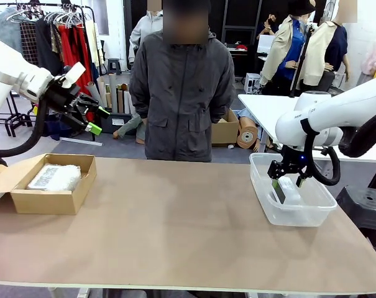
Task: Separate and place wrapped and unwrapped clocks.
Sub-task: If the picked Digital clock is wrapped, place it in the Package Box ; if not, place it in the Organizing box.
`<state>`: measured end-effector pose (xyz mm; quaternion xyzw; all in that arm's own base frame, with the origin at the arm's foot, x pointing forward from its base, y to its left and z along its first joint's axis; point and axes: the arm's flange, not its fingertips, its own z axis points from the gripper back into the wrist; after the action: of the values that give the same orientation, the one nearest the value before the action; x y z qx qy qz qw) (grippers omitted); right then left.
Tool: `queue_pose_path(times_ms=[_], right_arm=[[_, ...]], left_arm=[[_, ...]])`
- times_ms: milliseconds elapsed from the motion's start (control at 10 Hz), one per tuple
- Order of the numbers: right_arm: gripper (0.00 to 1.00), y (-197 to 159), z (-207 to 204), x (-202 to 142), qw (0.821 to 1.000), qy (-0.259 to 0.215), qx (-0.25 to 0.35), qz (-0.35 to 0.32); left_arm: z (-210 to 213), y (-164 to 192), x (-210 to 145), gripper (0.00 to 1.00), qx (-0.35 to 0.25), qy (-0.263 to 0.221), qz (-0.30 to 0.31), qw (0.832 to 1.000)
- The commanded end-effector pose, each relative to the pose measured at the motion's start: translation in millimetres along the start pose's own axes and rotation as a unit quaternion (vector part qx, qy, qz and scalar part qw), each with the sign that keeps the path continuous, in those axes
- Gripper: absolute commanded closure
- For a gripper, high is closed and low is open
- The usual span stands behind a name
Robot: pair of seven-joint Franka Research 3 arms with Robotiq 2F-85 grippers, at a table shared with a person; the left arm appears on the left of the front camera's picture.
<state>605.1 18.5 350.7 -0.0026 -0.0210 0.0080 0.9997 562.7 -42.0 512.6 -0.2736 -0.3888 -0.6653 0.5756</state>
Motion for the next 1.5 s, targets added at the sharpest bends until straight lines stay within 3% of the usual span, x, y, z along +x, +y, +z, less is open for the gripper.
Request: queue_pose_path(times_ms=[0,600,1400], right_arm=[[0.00,-5,13,-3,1.000,-0.009,0.018,0.007],[0.00,-9,30,-1,1.000,0.001,0.020,0.013],[0.00,-3,25,-2,1.000,-0.010,0.004,-0.004]], left_arm=[[0,-4,1,0.00,0.005,0.000,-0.002,1.000],[0,-4,1,0.00,0.005,0.000,-0.002,1.000],[0,-4,1,0.00,0.005,0.000,-0.002,1.000]])
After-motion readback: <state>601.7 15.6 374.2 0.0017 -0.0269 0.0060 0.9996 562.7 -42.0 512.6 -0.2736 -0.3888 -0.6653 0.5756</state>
